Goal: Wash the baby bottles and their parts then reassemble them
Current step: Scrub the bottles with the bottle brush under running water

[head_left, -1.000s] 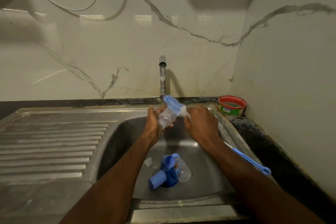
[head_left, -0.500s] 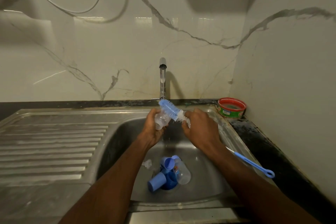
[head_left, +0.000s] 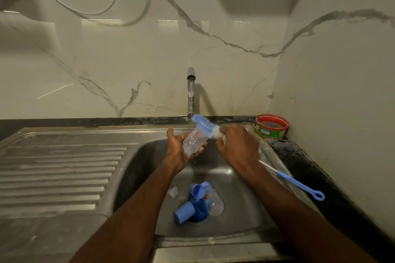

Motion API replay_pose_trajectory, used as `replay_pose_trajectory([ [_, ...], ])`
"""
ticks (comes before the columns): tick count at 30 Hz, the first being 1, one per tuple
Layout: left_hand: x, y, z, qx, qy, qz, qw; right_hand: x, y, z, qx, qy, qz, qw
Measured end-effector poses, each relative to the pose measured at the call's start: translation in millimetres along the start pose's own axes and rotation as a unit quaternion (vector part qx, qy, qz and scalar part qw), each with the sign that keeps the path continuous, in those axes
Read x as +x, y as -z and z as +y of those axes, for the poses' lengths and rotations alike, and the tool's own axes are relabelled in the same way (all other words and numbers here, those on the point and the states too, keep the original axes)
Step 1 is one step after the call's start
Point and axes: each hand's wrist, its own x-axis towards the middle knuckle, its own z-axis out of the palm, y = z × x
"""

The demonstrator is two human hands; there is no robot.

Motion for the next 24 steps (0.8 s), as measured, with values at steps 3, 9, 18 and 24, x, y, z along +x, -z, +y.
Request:
replay_pose_trajectory([
  [3,-4.8,-2.4,0.3,0.006,-0.004,0.008,1.0,-10.0,-3.9,-5.6,0.024,0.053,-0.053,0.997],
  [9,-6.5,-2.2,-1.2,-0.007,0.001,-0.024,1.0,-5.0,-3.5,-2.6,0.008,0.018,-0.01,1.0],
  [18,-7.0,-0.5,-1.0,0.03,0.027,-0.003,0.999,-7.3,-9.1,-1.0,-0.003,0.041,-0.038,0.998],
  [24,-2.6,-1.6,-1.5,0.047,0.027,-0.02,0.998,-5.8,-6.1,5.3,0.023,0.001,-0.02,1.0],
])
